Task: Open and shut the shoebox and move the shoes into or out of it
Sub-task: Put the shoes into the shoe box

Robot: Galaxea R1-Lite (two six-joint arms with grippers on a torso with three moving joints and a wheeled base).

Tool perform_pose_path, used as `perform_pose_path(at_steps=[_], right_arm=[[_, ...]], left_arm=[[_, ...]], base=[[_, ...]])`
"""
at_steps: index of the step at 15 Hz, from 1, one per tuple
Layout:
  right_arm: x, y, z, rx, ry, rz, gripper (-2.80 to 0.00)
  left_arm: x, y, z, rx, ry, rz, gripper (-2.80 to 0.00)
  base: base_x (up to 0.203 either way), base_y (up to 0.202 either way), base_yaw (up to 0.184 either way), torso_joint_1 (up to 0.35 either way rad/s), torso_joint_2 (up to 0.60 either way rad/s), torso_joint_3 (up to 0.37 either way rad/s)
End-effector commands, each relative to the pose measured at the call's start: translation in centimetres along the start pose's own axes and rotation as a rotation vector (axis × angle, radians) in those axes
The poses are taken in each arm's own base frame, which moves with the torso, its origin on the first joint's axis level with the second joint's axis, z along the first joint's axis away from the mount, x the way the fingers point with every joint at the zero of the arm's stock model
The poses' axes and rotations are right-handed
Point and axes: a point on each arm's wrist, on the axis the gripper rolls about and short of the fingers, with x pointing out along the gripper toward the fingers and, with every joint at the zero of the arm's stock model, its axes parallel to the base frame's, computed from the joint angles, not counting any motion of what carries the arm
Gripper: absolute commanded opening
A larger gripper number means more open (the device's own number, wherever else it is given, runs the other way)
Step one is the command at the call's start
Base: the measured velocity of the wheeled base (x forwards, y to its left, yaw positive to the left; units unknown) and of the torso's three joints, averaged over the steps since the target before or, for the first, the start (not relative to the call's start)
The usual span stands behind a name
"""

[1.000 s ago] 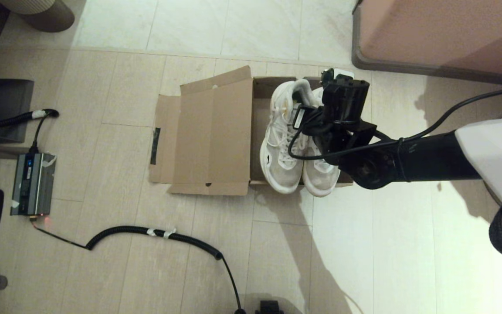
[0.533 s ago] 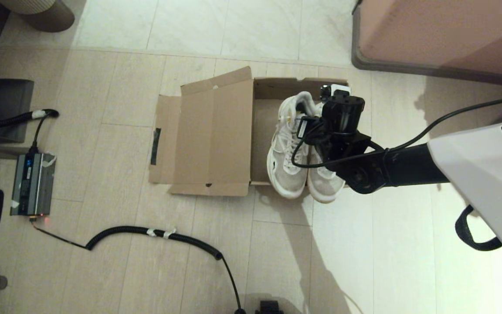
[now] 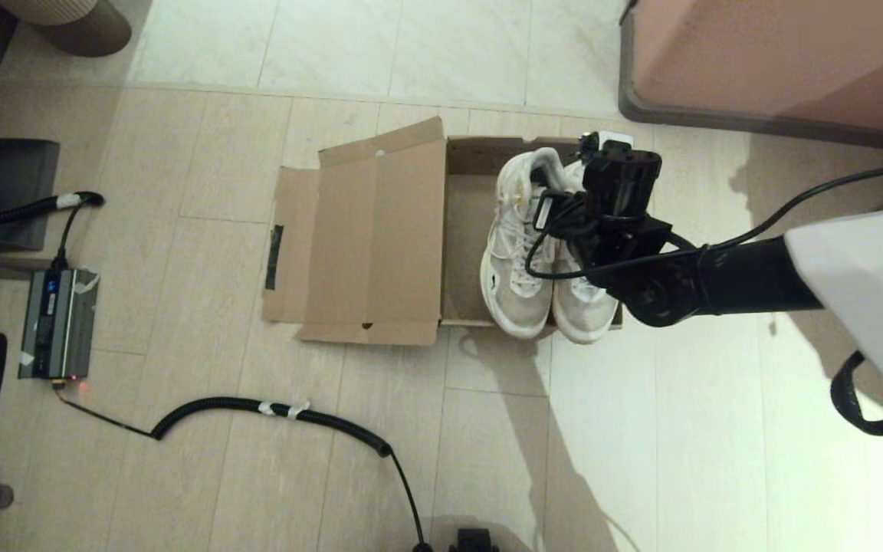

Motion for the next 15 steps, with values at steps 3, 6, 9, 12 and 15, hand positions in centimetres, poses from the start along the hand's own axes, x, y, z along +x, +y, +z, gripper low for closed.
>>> perform_pose_path(at_steps=[3,6,9,12,15], right_arm=[[-1.2,0.3,3.6,0.03,-0.05,0.012,-2.8],[0.0,0.8,2.7,0.034,-0.055,0.011,-2.8],[1.8,1.4,0.4,0.03,-0.049,0.011,-2.8],[4.0,1.9,-2.2,0.022,-0.051,0.011,-2.8],[4.8,1.7,-4.4,-0.004,-0.029,0.021,-2.8]], left_arm=[[0.1,0.0,-0.2,0.0,0.007,0.0,-2.8],[0.1,0.0,-0.2,0.0,0.007,0.0,-2.8],[0.1,0.0,-0.2,0.0,0.009,0.0,-2.8],[0.1,0.0,-0.2,0.0,0.007,0.0,-2.8],[0.1,0.0,-0.2,0.0,0.007,0.0,-2.8]], base=[[0.0,0.0,0.0,0.0,0.0,0.0],[0.0,0.0,0.0,0.0,0.0,0.0],[0.0,0.0,0.0,0.0,0.0,0.0],[0.0,0.0,0.0,0.0,0.0,0.0],[0.0,0.0,0.0,0.0,0.0,0.0]])
